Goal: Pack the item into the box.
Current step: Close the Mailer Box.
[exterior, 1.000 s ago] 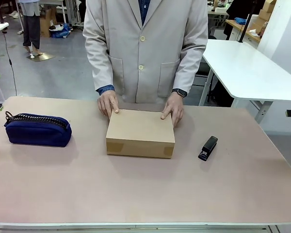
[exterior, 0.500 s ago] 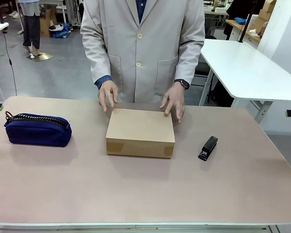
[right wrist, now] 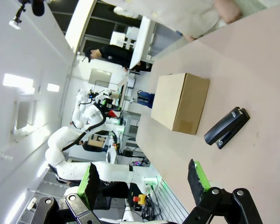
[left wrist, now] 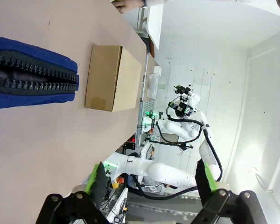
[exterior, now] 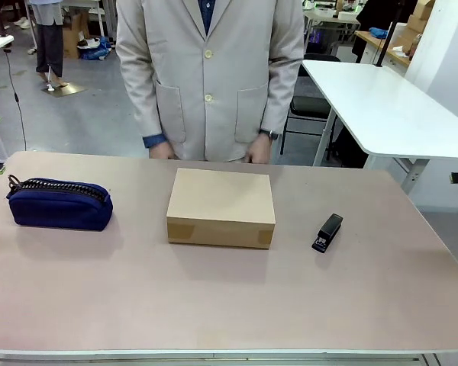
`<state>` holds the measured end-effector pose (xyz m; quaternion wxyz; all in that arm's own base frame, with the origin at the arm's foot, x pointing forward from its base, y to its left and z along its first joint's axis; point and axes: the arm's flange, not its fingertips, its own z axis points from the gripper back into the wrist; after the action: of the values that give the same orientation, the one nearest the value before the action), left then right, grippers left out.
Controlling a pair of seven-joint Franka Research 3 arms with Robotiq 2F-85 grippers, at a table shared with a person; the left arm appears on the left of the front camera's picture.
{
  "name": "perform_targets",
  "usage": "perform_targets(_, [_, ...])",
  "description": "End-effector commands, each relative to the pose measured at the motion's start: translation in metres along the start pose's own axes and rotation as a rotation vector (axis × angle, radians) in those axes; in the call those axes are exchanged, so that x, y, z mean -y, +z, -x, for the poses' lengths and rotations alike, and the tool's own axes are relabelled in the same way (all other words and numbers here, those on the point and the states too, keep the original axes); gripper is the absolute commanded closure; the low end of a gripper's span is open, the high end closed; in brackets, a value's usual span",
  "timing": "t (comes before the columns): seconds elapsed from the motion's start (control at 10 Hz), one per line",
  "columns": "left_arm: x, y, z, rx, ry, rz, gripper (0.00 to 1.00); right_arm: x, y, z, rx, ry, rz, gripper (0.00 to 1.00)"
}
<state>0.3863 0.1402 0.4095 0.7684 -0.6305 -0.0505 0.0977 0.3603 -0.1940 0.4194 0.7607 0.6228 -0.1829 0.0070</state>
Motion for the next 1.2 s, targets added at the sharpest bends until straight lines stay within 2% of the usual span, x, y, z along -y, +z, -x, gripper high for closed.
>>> perform_targets(0.0, [-0.0011, 0.0006, 0.0053, 0.002, -0.022, -0.007, 0.0, -0.0037, 0.0002, 0.0018, 0.001, 0.002, -0.008, 0.0])
perform_targets(1.1, [-0.0011, 0.0006, 0.0053, 0.002, -0.022, -0.007, 0.0, -0.0037, 0.0002, 0.0018, 0.001, 0.002, -0.008, 0.0])
